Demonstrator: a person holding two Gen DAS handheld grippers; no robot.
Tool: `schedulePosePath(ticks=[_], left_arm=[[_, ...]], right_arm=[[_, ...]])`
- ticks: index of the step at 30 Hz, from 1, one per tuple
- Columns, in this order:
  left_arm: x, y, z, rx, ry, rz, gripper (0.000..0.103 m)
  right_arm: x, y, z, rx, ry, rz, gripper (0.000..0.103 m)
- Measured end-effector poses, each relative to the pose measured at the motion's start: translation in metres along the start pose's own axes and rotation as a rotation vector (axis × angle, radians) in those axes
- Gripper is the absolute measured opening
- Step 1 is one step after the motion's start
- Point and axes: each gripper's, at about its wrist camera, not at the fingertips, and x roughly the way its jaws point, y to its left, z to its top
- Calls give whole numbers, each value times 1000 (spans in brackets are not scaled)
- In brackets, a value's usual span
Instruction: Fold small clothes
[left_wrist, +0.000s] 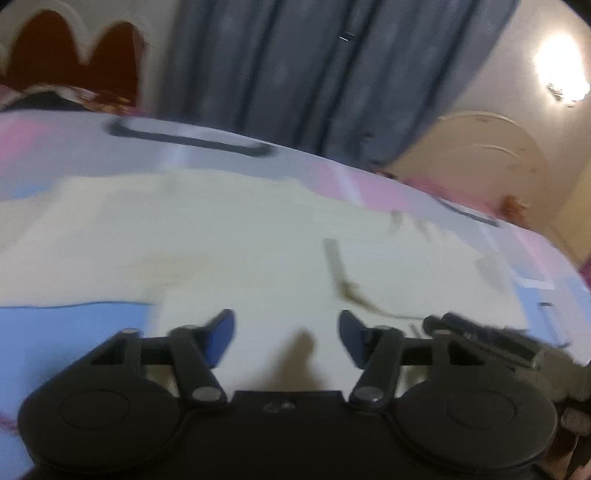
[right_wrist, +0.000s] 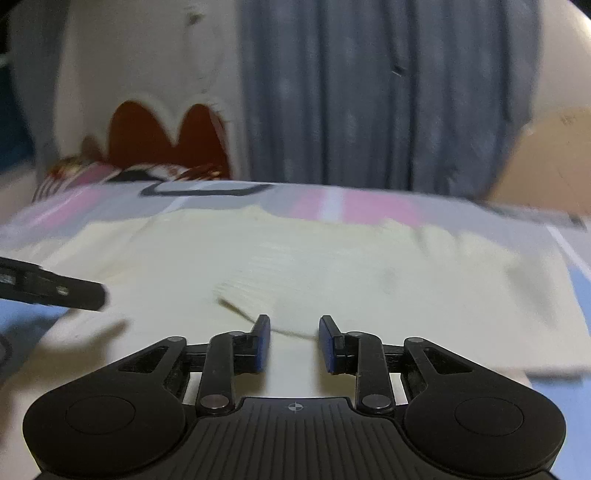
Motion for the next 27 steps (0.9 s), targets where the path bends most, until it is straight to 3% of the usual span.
schedulePosePath(ticks=[6,9,16,20,27], left_arm=[[57,-26,15,-35,71,-95,38],[75,-30,18,-45,70,-106,3],[38,-4,26,-30,-85,-16,3],[22,31,23,-42,-109,77,3],[18,56,20,-76,-118,126,3]], right_arm=[[-36,-39,1,128,6,-74,28],[-50,-60,-4,177,23,-95,28],[-58,-81,-6,231,25,-110,28],[-54,-84,-3,250,18,-116,28],[-53,-88,-1,261,20,-113,28]])
